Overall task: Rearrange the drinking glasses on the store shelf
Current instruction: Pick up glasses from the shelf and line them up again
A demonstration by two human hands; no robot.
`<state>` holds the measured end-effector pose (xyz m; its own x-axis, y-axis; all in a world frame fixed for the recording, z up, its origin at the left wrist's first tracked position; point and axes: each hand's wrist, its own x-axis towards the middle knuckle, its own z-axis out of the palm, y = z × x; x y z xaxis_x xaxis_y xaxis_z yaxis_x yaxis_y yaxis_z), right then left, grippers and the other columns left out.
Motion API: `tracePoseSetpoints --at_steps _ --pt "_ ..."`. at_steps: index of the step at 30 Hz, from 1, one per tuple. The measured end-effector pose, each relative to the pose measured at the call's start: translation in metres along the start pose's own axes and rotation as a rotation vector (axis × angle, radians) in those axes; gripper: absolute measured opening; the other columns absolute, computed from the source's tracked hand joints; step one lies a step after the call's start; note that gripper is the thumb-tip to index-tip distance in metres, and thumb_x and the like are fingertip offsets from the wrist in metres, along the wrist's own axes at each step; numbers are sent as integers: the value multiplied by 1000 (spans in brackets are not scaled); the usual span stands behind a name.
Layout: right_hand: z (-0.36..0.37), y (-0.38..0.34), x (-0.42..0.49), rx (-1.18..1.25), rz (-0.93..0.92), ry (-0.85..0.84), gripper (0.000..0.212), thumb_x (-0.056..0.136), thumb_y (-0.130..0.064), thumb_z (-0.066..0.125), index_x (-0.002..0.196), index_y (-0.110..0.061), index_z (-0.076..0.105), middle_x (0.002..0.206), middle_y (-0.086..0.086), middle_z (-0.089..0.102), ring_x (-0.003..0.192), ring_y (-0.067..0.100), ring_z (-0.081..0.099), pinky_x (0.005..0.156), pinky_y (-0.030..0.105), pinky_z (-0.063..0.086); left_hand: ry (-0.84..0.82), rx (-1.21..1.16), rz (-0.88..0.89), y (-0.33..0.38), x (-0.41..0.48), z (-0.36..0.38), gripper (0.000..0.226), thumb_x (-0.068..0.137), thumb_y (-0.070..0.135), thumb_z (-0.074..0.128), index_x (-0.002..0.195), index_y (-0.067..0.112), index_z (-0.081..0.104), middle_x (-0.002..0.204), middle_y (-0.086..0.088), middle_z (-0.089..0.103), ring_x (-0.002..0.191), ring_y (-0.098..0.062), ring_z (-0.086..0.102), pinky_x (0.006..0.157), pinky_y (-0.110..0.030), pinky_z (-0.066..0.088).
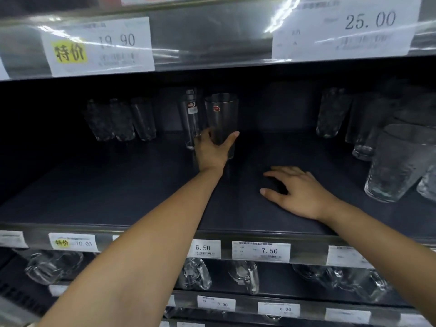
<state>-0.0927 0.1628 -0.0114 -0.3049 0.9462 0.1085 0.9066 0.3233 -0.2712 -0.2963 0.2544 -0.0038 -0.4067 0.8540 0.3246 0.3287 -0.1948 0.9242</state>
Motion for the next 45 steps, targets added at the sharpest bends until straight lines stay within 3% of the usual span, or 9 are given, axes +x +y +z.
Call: tracePoseSetpoints --at_steps 2,5,8,14,21,26,31,37,45 --pt "0 -1 0 -5 0 -3 63 92 -66 42 148 -38 38 160 -9 29 147 13 23 114 35 18 19 -15 3 0 3 3 88 62 68 77 127 15 53 123 -4 61 113 -17 60 98 -35 53" --pt "0 -3 0 -8 3 -6 62 92 -65 42 148 -38 37 160 -10 28 147 13 22 114 34 18 7 -11 -5 -1 7 5 74 76 38 83 131 7 45 126 -8 57 114 -19 58 96 -26 49" --pt "0 -4 0 -18 3 -8 62 92 -65 41 148 -38 36 160 -11 28 147 12 22 113 33 19 11 71 6 -3 11 9 63 82 27 80 130 5 45 129 -9 56 115 -19 57 90 -19 43" --pt "0 -5 0 -26 6 -3 63 92 -65 40 148 -38 37 159 -12 30 145 11 23 113 31 19 55 156 6 -1 18 18 57 85 30 77 125 4 47 126 -13 58 111 -26 60 83 -25 46" --pt "2 -2 1 -29 1 -2 65 88 -69 37 146 -40 38 158 -14 30 144 9 25 114 32 20 36 217 -3 3 30 34 52 90 27 70 128 0 47 127 -20 62 116 -35 61 96 -42 52" --pt "2 -2 1 -12 -3 15 78 78 -80 28 144 -42 39 156 -15 32 143 7 26 111 30 21 20 243 -38 3 39 45 58 98 26 60 141 -4 34 135 -23 56 123 -36 56 98 -38 46" --pt "2 -1 1 -27 -6 14 67 85 -71 37 145 -42 38 157 -16 30 144 5 23 109 26 18 56 199 -67 1 49 50 57 94 29 65 136 0 38 137 -21 53 123 -35 55 100 -39 46" --pt "2 -1 3 -27 -15 14 81 75 -82 23 145 -44 37 156 -19 30 144 2 22 107 21 16 63 199 -99 2 59 54 59 92 28 68 134 1 37 141 -21 50 123 -33 55 98 -37 46" --pt "2 -2 3 -19 -8 10 69 81 -72 34 144 -45 37 154 -22 30 142 0 21 108 22 16 76 258 -120 2 67 59 60 94 28 65 138 1 34 148 -21 40 131 -32 48 100 -36 42"
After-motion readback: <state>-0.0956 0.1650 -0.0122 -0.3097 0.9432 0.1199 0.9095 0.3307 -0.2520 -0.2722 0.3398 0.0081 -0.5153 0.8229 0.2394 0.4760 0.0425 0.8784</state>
